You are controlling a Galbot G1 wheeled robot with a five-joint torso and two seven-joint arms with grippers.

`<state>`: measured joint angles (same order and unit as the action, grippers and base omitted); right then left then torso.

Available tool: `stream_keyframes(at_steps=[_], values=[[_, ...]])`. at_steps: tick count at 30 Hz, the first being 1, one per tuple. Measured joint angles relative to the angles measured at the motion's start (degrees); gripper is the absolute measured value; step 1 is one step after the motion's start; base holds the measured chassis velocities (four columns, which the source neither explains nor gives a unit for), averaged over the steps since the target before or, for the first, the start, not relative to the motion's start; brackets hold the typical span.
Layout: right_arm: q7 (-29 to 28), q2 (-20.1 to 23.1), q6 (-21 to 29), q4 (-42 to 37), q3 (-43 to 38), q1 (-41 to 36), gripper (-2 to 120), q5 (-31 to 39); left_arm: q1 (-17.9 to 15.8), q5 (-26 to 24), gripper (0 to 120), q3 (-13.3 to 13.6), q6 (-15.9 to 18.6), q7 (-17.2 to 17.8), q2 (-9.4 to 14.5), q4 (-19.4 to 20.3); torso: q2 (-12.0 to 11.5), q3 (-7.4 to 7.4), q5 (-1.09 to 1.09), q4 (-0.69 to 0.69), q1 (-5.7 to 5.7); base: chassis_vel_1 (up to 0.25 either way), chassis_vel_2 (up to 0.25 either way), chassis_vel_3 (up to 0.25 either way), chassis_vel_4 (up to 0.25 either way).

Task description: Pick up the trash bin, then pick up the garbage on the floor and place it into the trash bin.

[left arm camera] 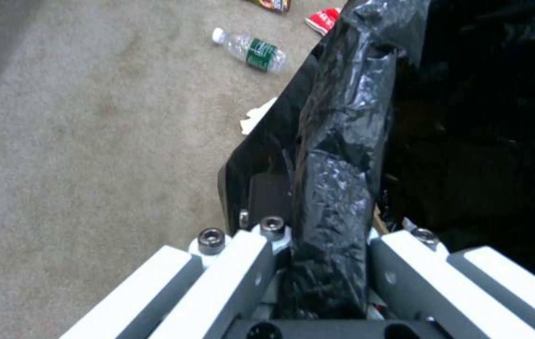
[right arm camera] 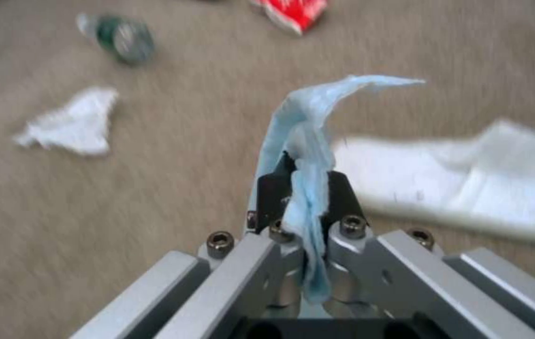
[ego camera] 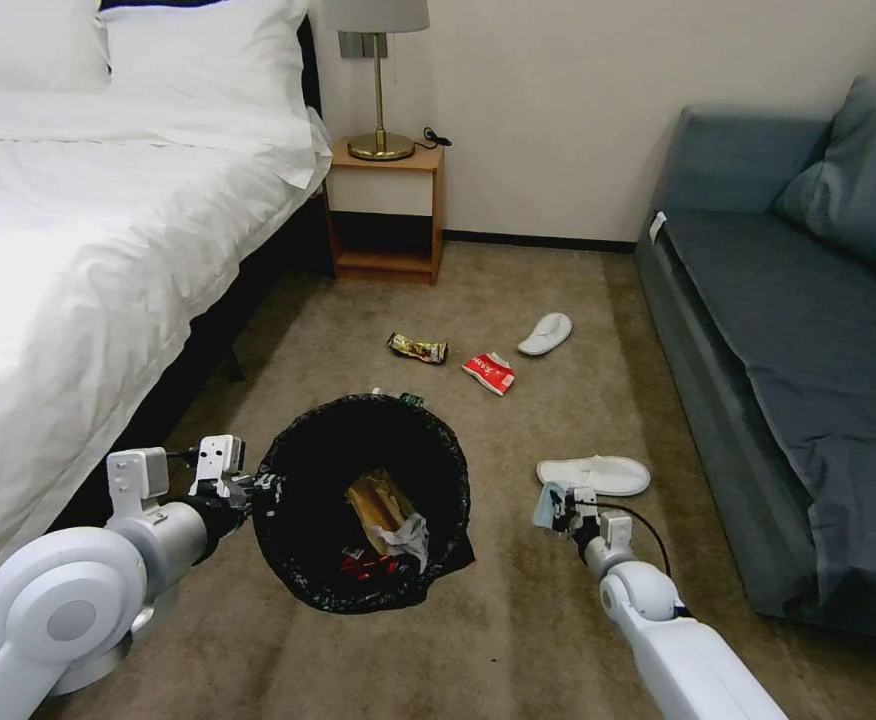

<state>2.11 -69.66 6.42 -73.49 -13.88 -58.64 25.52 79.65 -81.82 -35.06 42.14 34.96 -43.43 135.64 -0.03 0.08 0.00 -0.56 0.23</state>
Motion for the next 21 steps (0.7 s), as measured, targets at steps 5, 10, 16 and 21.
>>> stream_keyframes(at_steps=[5,10,16,21], values=[[-1.87,1.8,1.35,-7.24,-0.79,-0.38,0,1.95,0.45,-0.22,2,-0.45,0.0,0.17,0.11,0.52,0.0,0.0,0.01,0.01,0.0,0.0,0.0,0.0,0.0],[-2.67,6.58,5.53,-22.47,-2.76,0.28,0,8.04,0.56,-1.22,2,-0.76,0.0,1.06,0.54,0.74,0.01,-0.01,-0.01,0.0,-0.01,0.0,0.0,0.0,0.0],[-1.34,10.51,10.12,-33.64,-2.8,4.55,0,16.33,0.26,-2.14,2,-0.04,0.0,1.53,0.66,0.51,0.0,0.0,0.0,0.0,0.0,0.0,0.0,0.0,0.0],[4.98,14.48,12.83,-39.72,-1.14,6.19,0,18.9,0.27,-2.47,2,0.05,0.0,1.91,1.03,0.34,0.01,0.0,0.0,0.01,-0.01,0.0,0.0,0.0,0.0]])
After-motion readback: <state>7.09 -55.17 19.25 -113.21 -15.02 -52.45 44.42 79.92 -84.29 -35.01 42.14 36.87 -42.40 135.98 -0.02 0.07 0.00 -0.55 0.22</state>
